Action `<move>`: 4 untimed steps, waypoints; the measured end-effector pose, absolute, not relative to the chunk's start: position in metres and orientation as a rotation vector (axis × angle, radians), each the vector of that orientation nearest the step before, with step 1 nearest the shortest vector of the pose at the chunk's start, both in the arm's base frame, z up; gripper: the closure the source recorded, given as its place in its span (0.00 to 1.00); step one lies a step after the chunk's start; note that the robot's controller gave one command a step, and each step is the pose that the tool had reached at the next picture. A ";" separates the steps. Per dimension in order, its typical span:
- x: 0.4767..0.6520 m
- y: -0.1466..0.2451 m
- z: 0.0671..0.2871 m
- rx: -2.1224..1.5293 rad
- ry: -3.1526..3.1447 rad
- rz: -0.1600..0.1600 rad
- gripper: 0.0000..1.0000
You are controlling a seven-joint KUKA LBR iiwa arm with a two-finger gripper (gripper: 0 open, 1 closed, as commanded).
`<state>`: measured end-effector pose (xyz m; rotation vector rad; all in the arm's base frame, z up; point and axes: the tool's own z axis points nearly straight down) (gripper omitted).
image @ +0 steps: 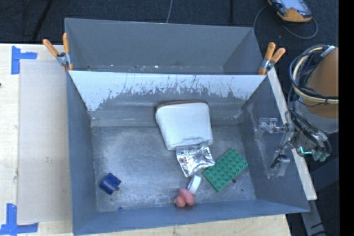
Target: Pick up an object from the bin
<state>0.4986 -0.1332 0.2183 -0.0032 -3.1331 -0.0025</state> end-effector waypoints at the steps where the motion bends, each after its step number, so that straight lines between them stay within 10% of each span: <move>1: 0.490 -0.112 0.068 0.578 -3.091 -0.002 0.00; 2: 0.497 -0.036 0.100 0.921 -3.006 -0.003 0.00; 4: 0.532 -0.093 0.068 1.030 -2.966 -0.003 0.00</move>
Offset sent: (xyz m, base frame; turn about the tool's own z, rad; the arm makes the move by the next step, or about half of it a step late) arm -0.0093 0.0202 -0.1483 -0.3717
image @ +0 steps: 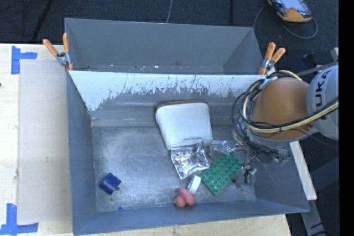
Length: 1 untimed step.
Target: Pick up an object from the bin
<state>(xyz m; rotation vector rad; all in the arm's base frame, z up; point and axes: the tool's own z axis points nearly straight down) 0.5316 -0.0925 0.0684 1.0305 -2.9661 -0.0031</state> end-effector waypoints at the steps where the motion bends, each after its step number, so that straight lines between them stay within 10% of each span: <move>1: 0.532 -0.091 0.068 1.035 -2.964 -0.005 0.00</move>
Offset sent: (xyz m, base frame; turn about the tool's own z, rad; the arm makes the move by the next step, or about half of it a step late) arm 0.0000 0.0000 0.0000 0.0000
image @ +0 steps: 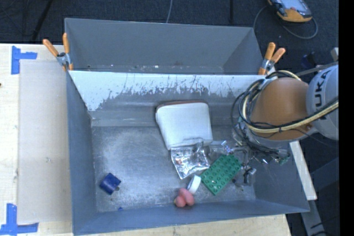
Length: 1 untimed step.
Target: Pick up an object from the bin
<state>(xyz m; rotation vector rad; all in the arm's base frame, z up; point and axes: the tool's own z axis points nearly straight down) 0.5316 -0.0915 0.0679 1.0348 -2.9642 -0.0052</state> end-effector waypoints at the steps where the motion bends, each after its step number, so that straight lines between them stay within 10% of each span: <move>1: 0.532 -0.091 0.069 1.037 -2.964 -0.004 1.00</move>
Offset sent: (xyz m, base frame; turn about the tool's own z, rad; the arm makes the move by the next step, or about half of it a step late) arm 0.0000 0.0000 0.0000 0.0000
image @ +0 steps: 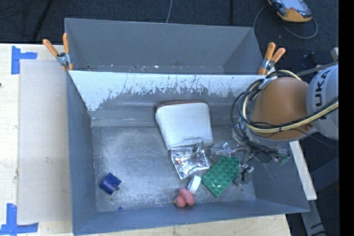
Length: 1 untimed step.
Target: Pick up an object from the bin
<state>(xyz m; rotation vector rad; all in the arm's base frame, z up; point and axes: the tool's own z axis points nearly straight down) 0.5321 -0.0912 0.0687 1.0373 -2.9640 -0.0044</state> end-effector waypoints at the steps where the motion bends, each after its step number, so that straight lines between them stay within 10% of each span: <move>1: 0.533 -0.090 0.084 1.044 -2.964 -0.001 1.00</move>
Offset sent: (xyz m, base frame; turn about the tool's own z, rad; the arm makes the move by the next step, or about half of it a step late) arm -0.0001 0.0000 0.0152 0.0000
